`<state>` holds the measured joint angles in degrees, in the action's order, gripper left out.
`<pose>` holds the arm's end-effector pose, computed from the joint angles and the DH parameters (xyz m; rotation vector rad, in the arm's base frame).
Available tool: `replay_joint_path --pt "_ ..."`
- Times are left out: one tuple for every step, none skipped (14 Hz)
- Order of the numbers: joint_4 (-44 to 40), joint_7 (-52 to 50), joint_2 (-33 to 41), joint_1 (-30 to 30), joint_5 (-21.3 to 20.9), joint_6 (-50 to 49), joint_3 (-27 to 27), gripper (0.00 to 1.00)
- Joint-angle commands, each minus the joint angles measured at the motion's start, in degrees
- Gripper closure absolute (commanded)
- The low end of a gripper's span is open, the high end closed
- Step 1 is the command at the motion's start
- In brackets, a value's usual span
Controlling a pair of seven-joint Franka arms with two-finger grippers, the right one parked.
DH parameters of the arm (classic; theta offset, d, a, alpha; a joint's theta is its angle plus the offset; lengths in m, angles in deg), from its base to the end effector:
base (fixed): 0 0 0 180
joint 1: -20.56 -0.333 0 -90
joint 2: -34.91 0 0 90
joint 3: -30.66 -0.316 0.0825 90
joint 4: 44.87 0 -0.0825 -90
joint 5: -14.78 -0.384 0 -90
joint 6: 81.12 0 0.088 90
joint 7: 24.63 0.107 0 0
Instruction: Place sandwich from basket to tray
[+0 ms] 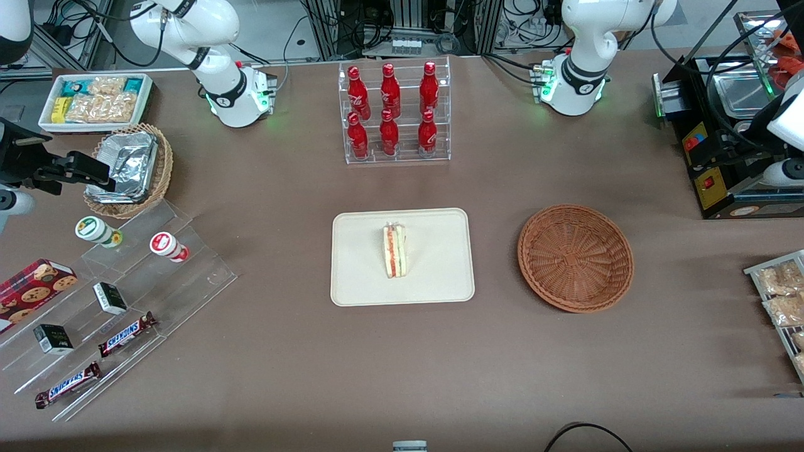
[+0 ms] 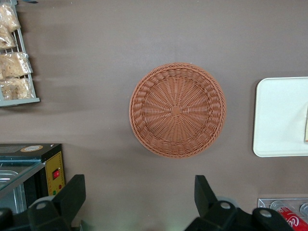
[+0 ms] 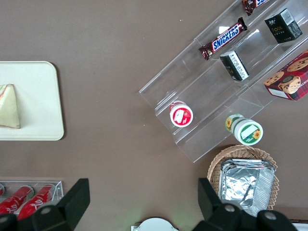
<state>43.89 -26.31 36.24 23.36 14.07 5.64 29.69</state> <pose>0.5416 -0.0158 0.6424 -3.1292 0.0031 0.0177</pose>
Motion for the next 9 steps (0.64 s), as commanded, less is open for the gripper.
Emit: replay_joint_path --pt "-1.66 0.98 -0.8 0.79 0.28 -0.53 -0.87 0.0" --pt "-1.74 0.98 -0.8 0.88 0.36 -0.53 -0.87 0.0" --pt "-1.66 0.9 -0.8 0.79 0.45 -0.53 -0.87 0.0" --pt "-1.74 0.89 -0.98 0.88 0.45 -0.1 -0.87 0.0" --pt "-1.92 0.89 -1.41 0.79 0.37 0.08 -0.87 0.0" --pt "-2.18 0.72 -1.85 0.79 0.54 0.17 -0.78 0.0" --pt "-3.14 0.72 -2.64 0.79 0.45 0.17 -0.7 0.0" --pt "-4.46 0.72 -3.0 0.62 0.54 0.17 -0.69 0.0" --pt "-4.73 0.72 -3.26 0.62 0.45 0.08 -0.69 0.0"
